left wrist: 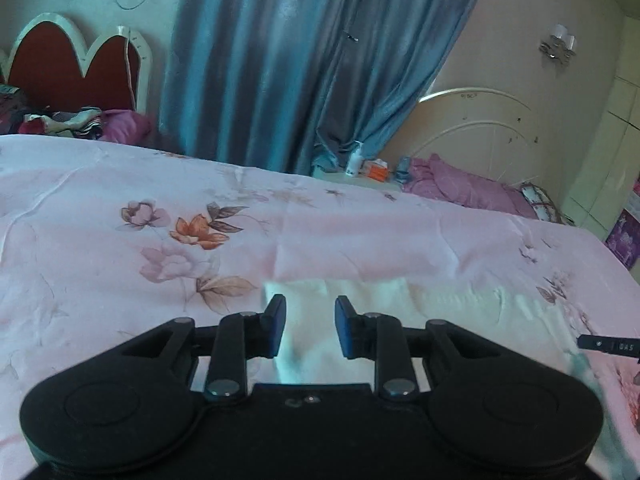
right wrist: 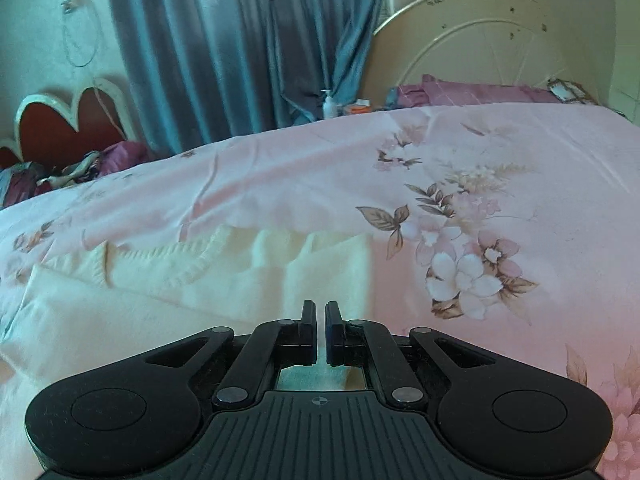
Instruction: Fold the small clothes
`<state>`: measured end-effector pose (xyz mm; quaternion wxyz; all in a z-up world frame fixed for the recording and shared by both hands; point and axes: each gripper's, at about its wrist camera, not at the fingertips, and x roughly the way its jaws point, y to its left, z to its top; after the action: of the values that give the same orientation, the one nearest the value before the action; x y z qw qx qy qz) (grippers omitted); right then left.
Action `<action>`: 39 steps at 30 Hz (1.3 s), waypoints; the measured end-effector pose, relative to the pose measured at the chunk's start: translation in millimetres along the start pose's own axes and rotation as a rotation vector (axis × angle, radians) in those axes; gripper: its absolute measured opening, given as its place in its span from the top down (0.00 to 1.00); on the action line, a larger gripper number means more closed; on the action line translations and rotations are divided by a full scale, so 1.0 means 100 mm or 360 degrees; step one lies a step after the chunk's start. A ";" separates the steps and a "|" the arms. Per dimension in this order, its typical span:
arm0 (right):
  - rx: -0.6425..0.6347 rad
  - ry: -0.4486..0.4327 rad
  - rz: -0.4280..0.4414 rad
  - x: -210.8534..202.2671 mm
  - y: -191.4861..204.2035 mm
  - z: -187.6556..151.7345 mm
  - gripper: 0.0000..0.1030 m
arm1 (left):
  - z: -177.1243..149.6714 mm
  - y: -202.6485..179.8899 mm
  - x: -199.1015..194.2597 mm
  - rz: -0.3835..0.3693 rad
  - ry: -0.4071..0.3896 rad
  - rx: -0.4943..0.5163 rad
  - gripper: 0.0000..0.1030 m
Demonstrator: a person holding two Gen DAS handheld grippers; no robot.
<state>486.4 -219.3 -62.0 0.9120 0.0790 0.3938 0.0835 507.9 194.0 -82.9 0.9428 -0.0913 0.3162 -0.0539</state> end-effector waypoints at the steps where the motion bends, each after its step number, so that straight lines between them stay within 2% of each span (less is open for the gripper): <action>1: 0.0005 0.0010 0.0031 0.02 0.03 -0.03 0.97 | -0.02 -0.07 0.06 -0.0018 0.0040 0.0059 0.76; 3: -0.0032 0.0066 0.0033 0.11 0.14 -0.09 0.97 | -0.12 -0.23 0.23 -0.0055 0.0127 0.0164 0.76; 5: -0.0060 0.0109 0.0026 0.16 0.21 -0.14 0.97 | -0.31 -0.30 0.43 -0.0155 0.0363 0.0180 0.74; 6: -0.0083 0.0101 0.0022 0.14 0.23 -0.14 0.97 | -0.38 -0.35 0.37 -0.0140 0.0313 0.0246 0.74; 7: -0.0089 0.0082 0.0022 0.11 0.22 -0.13 0.97 | -0.39 -0.38 0.34 -0.0125 0.0332 0.0313 0.74; 8: -0.0087 0.0057 0.0025 0.08 0.20 -0.11 0.97 | -0.36 -0.38 0.30 -0.0110 0.0325 0.0324 0.74; 10: -0.0071 0.0021 0.0028 0.08 0.17 -0.05 0.97 | -0.25 -0.33 0.29 -0.0129 0.0222 0.0262 0.73; 11: -0.0057 0.0022 0.0035 0.12 0.16 0.00 0.97 | -0.17 -0.30 0.35 -0.0102 0.0182 0.0244 0.71; 13: -0.0079 0.0029 0.0054 0.23 0.22 0.07 0.97 | -0.04 -0.24 0.57 -0.0050 0.0194 0.0210 0.69; 15: -0.0125 0.0100 0.0002 0.40 0.27 0.09 0.97 | 0.00 -0.18 0.81 0.0039 0.0264 0.0184 0.69; 17: -0.0124 0.0117 -0.0032 0.47 0.27 0.08 0.97 | 0.01 -0.13 0.89 0.0050 0.0267 0.0162 0.67; 19: -0.0110 0.0111 -0.0052 0.40 0.29 0.11 0.97 | 0.03 -0.21 0.76 0.0092 0.0248 0.0195 0.70; 21: -0.0120 0.0049 -0.0004 0.26 0.35 0.08 0.97 | -0.02 -0.32 0.53 0.0061 0.0169 0.0231 0.69; 24: -0.0154 0.0053 0.0072 0.13 0.54 -0.02 0.97 | -0.18 -0.50 0.29 0.0056 0.0141 0.0260 0.69; 28: -0.0235 0.0111 0.0093 0.09 0.74 -0.21 0.97 | -0.48 -0.54 0.26 0.0090 0.0222 0.0243 0.69; 35: -0.0248 0.0097 -0.0034 -0.04 0.65 -0.34 0.97 | -0.68 -0.44 -0.03 0.0133 0.0178 0.0212 0.69; 39: -0.0187 0.0124 -0.0177 0.01 0.45 -0.35 0.97 | -0.70 -0.38 -0.06 0.0126 0.0179 0.0201 0.69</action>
<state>456.8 -172.9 -77.0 0.9022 0.0001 0.4272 0.0587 459.4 147.7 -126.4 0.9288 -0.0159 0.3679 -0.0416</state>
